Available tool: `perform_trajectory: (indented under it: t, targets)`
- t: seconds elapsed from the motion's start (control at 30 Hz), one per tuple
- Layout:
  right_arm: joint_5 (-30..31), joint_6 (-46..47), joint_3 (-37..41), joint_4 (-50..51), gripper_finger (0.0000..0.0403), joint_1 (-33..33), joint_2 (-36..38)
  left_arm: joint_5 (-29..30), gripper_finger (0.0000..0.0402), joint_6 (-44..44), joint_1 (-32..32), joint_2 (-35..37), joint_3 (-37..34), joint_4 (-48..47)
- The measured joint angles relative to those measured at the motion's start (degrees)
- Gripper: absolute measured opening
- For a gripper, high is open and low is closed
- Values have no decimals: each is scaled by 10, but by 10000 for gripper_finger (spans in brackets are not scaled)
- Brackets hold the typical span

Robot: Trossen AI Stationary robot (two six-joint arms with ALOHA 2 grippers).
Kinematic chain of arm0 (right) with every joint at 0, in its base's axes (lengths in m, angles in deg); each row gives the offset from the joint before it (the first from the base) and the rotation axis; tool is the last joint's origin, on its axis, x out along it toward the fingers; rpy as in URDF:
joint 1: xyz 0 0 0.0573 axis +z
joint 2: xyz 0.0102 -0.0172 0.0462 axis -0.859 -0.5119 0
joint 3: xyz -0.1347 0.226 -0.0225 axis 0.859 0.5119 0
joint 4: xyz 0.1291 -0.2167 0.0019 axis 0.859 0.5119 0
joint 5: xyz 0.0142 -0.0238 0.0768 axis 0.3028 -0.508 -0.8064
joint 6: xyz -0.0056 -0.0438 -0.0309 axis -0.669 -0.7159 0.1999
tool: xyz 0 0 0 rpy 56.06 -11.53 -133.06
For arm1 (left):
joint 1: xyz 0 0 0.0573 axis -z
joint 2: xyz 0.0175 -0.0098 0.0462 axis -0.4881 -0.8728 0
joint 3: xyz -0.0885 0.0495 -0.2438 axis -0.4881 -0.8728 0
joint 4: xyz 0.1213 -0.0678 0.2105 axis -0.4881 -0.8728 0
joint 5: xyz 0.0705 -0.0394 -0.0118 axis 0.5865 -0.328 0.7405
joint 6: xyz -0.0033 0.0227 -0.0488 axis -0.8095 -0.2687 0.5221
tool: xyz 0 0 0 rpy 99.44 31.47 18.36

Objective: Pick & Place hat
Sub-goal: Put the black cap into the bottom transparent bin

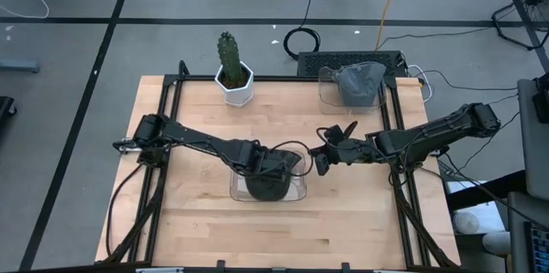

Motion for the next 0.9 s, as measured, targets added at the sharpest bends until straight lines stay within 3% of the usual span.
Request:
perform_trajectory:
  t: [0.4,0.9]
  targets:
    - [-2,-11,0,-6,0,0,0,4,35,2,-22,67,5,-26]
    - [-2,-8,0,-11,0,0,0,-19,35,9,-8,22,-38,-12]
